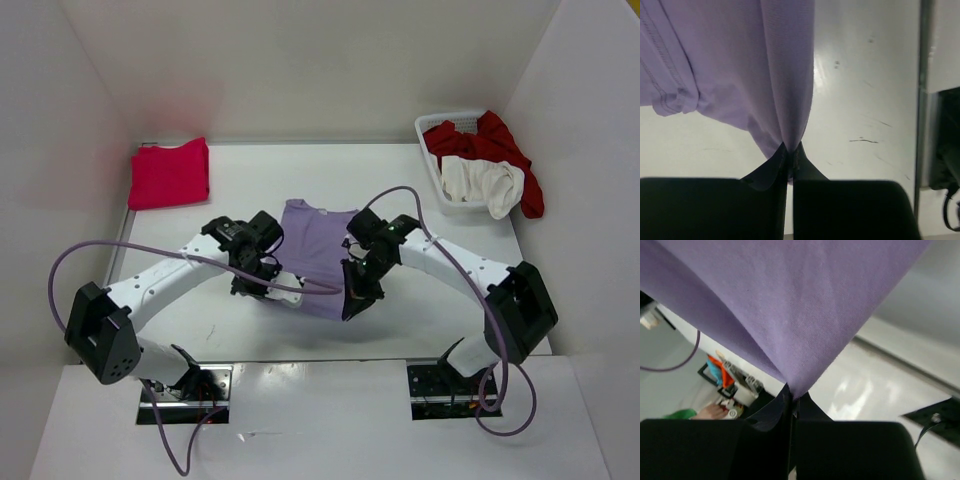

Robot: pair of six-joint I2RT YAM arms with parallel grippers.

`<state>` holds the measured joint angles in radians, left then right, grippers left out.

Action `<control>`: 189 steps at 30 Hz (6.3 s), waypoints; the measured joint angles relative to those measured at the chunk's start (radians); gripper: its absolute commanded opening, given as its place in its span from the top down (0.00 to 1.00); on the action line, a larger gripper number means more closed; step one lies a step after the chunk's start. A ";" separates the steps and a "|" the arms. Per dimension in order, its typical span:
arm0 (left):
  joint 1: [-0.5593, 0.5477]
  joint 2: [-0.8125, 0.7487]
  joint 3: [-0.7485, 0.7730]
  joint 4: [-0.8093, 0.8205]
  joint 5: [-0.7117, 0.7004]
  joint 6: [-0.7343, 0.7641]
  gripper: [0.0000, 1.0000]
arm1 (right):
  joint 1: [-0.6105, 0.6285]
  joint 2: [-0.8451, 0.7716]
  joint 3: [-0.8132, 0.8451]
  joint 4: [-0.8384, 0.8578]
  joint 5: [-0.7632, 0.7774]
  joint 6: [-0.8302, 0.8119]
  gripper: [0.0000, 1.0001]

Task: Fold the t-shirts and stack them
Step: Grab one side of the 2/3 rectangular tshirt with both arms, then fold the long partially folded tshirt into a neat square, then put the neatly folded tshirt into the corner of the board with the left arm

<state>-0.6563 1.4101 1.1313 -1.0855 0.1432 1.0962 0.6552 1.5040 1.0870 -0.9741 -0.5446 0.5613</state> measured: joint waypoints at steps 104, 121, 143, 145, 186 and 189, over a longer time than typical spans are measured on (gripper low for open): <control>0.210 0.586 0.475 0.724 0.098 -0.394 0.47 | -0.464 0.747 0.652 0.344 0.177 -0.069 1.00; 0.228 0.821 0.689 0.765 -0.003 -0.506 0.47 | -0.484 0.740 0.774 0.336 0.296 -0.059 1.00; 0.320 0.896 0.961 0.667 -0.056 -0.691 0.14 | -0.396 0.306 0.320 0.373 0.352 -0.008 0.95; 0.338 0.850 0.960 0.608 0.020 -0.706 0.08 | -0.396 0.288 0.316 0.370 0.352 -0.005 0.88; 0.350 0.951 0.656 0.444 0.748 -1.015 0.80 | -0.465 -0.017 0.210 0.320 0.350 -0.019 0.68; 0.344 0.999 0.666 0.430 0.809 -1.055 1.00 | -0.474 -0.032 0.210 0.308 0.346 -0.019 0.68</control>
<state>-0.3126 2.4092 1.7973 -0.6552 0.9520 0.0414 0.1810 1.4723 1.2968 -0.6662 -0.1986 0.5423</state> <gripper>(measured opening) 0.061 0.318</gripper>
